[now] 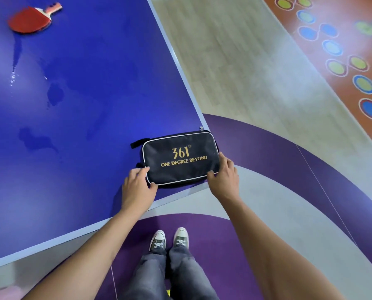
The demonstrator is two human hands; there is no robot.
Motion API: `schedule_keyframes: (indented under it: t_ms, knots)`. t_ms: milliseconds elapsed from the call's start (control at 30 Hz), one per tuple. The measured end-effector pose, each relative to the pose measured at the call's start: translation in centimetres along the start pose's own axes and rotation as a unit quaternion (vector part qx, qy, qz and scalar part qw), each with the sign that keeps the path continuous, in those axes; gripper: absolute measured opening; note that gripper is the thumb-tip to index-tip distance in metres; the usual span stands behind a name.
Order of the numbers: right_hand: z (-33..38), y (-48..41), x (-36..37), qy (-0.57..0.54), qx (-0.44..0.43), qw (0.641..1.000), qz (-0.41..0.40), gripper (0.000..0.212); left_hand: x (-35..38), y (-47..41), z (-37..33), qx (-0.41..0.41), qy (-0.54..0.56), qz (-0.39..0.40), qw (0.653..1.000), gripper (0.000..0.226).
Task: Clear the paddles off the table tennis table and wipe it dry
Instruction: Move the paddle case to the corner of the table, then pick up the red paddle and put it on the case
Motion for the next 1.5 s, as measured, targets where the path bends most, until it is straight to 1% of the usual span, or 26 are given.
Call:
schedule_keyframes:
  t_ms: [100,167,267,400,567,667,767,933,1167,1300,1400,1500]
  knots:
    - [1.9,0.8,-0.6,0.024,-0.061,0.998,0.011,0.065,-1.3,2.2,-3.6,0.102,-0.051,-0.029,0.993,0.047]
    - [2.9,0.8,-2.1,0.036,-0.094,0.995,0.005,0.060,-2.0,3.7,-6.1,0.141,-0.069,-0.045,0.987,0.042]
    - [4.0,0.2,-5.2,0.052,-0.137,0.989,-0.014,0.053,-2.5,5.6,-9.7,0.176,-0.077,-0.072,0.979,0.037]
    - [4.2,-1.2,-10.0,0.042,-0.196,0.979,-0.042,0.049,-2.9,7.4,-15.4,0.208,-0.070,-0.115,0.969,0.033]
    - [2.4,-4.3,-15.2,0.055,-0.259,0.963,-0.039,0.053,-2.2,8.9,-23.6,0.213,-0.073,-0.165,0.960,0.031]
    - [0.8,-6.5,-18.0,0.064,-0.283,0.956,-0.034,0.055,-1.2,9.2,-27.2,0.195,-0.063,-0.183,0.962,0.030]
    - [0.3,-8.5,-20.0,0.071,-0.310,0.948,-0.023,0.053,-0.7,9.1,-29.2,0.170,-0.041,-0.194,0.965,0.028]
    - [2.0,-13.1,-21.4,0.070,-0.360,0.930,0.002,0.049,-0.9,7.2,-31.0,0.120,-0.017,-0.218,0.968,0.027]
    - [8.9,-22.9,-18.4,0.089,-0.445,0.889,0.066,0.051,-3.4,-0.2,-31.3,0.036,0.024,-0.272,0.961,0.028]
    - [13.5,-28.1,-15.9,0.096,-0.479,0.865,0.113,0.051,-5.9,-5.4,-30.2,-0.031,0.058,-0.305,0.950,0.027]
    - [16.8,-31.3,-14.1,0.108,-0.509,0.840,0.150,0.050,-7.8,-9.1,-29.1,-0.090,0.084,-0.329,0.936,0.026]
    - [20.4,-35.1,-13.1,0.104,-0.529,0.825,0.169,0.050,-10.1,-12.5,-29.3,-0.120,0.099,-0.341,0.927,0.025]
Point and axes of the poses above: each hand's wrist, its own y-axis away from the middle knuckle, its own x-axis out of the palm, z = x × y, the point moved 10 cm from there along -y, towards the middle knuckle, and after that the axes turned 13 degrees about -x, right-handed, at the moved point
